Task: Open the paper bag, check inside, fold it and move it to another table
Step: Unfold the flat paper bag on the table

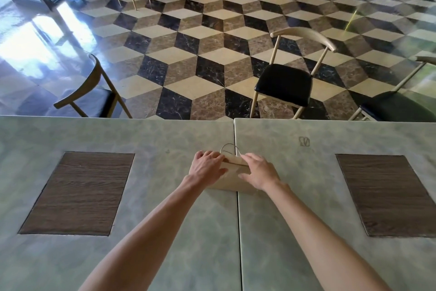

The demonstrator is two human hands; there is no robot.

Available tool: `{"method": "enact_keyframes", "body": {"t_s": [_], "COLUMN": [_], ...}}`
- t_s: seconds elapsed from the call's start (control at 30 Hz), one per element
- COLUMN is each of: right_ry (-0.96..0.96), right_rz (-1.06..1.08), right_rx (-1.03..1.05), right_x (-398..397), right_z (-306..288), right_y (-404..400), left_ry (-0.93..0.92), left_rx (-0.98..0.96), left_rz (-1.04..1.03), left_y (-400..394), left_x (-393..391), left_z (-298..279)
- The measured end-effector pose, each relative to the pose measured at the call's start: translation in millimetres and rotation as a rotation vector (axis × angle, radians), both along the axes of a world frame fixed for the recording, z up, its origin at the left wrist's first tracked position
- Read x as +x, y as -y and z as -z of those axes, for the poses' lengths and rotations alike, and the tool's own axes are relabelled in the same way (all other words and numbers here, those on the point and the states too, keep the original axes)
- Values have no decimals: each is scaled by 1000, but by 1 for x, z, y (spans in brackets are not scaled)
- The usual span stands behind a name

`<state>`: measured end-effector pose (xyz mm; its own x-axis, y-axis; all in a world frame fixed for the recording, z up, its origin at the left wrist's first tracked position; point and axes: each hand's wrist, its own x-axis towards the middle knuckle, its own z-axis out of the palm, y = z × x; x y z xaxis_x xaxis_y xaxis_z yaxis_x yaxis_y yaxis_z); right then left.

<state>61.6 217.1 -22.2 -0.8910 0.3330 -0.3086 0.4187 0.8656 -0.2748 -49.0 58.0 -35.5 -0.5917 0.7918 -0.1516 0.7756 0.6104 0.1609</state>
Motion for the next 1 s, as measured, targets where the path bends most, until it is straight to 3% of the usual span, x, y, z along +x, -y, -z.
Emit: {"method": "enact_keyframes", "body": {"t_s": [0.4,0.73,0.83,1.0], "right_ry": [-139,-196,-213,-196], "right_rz": [-35,-97,-68,-39], "right_rx": [-195,-300,-322,-358], "right_x": [25,84,112,157], "right_z": [29,9,11,13], "right_y": [7,43,64,97], "left_ry": [168,108,68,28], "left_rx": [88,183,288,398], "left_rz": [-120,-233,-285,-221], "left_y": [21,78,103,136], "left_x": [11,88,123,169], "left_z": [6,4,7,13]}}
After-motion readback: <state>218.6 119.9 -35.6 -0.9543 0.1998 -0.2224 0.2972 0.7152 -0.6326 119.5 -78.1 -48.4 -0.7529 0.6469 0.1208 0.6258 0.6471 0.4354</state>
